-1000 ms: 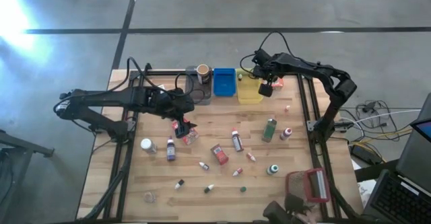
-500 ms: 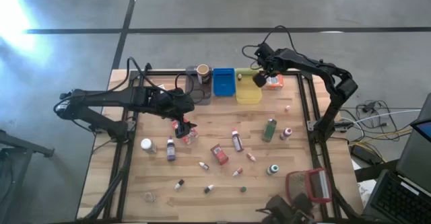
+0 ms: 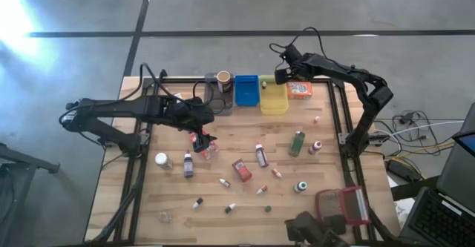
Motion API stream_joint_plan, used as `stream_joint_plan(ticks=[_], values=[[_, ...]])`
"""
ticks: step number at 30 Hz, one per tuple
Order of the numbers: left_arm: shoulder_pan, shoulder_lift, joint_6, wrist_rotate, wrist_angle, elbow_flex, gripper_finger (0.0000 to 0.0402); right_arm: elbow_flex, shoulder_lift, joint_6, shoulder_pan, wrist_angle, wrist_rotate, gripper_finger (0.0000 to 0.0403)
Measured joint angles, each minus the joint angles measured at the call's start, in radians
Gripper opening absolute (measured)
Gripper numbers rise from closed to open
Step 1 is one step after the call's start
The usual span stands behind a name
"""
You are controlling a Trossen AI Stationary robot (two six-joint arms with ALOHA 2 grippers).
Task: Pick & Place Kitchen Items
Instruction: Put the orange cereal box into the blue bin
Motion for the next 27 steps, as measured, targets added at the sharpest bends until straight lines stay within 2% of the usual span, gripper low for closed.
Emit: stream_joint_plan(ticks=[4, 10, 23, 27], values=[[0.000, 0.000, 0.000, 0.000, 0.000, 0.000, 0.0355, -0.003, 0.000, 0.082, -0.002, -0.018, 0.045, 0.0294], [0.000, 0.000, 0.000, 0.000, 0.000, 0.000, 0.0355, -0.006, -0.001, 0.192, 0.008, 0.006, 0.056, 0.0271], [0.000, 0.000, 0.000, 0.000, 0.000, 0.000, 0.0355, -0.006, -0.020, 0.335, 0.018, 0.117, 0.065, 0.0186], [0.000, 0.000, 0.000, 0.000, 0.000, 0.000, 0.0355, -0.006, -0.045, 0.340, 0.040, 0.128, 0.139, 0.0165]])
